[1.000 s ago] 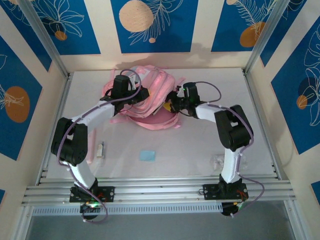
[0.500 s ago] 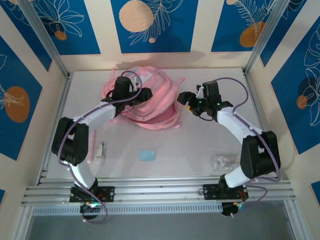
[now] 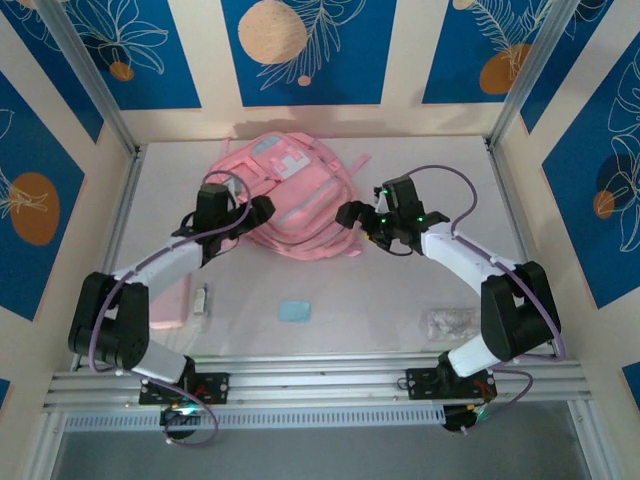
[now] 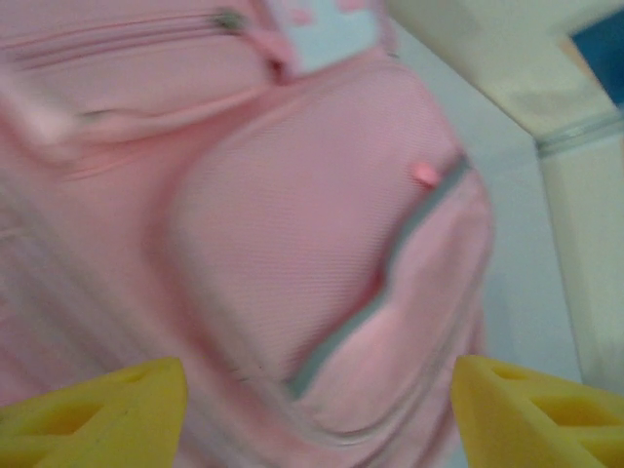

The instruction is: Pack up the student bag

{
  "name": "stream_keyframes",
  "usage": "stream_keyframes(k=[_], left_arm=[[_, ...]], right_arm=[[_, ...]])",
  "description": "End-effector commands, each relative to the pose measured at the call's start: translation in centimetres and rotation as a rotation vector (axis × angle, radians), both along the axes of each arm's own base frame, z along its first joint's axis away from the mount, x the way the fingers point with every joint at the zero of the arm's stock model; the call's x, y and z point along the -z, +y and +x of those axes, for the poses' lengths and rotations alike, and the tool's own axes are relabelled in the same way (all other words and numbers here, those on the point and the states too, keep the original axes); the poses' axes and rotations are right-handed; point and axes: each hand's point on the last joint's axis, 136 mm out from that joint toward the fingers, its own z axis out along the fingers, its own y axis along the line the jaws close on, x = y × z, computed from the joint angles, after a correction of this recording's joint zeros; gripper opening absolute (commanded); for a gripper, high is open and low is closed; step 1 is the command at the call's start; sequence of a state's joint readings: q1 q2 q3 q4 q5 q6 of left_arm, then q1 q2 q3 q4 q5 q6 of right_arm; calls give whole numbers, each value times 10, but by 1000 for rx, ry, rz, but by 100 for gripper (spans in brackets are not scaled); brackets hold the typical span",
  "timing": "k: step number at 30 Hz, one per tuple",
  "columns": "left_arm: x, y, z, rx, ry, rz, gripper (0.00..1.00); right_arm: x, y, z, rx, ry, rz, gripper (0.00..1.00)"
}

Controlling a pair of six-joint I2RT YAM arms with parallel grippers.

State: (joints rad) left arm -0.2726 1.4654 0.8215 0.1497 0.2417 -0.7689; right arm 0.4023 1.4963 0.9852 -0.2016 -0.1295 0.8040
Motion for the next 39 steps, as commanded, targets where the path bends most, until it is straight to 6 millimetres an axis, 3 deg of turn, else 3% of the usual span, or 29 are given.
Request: stream_keyframes(k=[1, 5, 10, 15, 20, 22, 25, 29, 35, 39], left_arm=[[13, 34, -3, -142, 5, 12, 70], [34, 57, -7, -238, 22, 49, 68], [56, 68, 1, -299, 42, 70, 65], [78, 71, 16, -331, 36, 66, 63], [81, 61, 42, -294, -35, -19, 63], [77, 51, 51, -261, -70, -67, 56], [78, 41, 57, -231, -90, -141, 35], [82, 33, 53, -212, -86, -207, 0], [79, 20, 30, -189, -48, -264, 0], [69, 0, 11, -163, -20, -302, 0]], right_arm=[[-2, 11, 1, -10, -34, 0, 98], [-3, 26, -5, -48, -58, -19, 98], [-3, 40, -12, -77, -58, -28, 97], [-1, 47, -18, -102, -72, -45, 97], [8, 52, -14, -104, -72, -23, 97], [13, 53, -10, -98, -69, -17, 97], [25, 52, -2, -74, -55, -16, 97], [41, 48, 15, -35, -27, 8, 94], [54, 37, 44, 6, -19, -22, 92], [46, 28, 54, 16, -31, -56, 89]])
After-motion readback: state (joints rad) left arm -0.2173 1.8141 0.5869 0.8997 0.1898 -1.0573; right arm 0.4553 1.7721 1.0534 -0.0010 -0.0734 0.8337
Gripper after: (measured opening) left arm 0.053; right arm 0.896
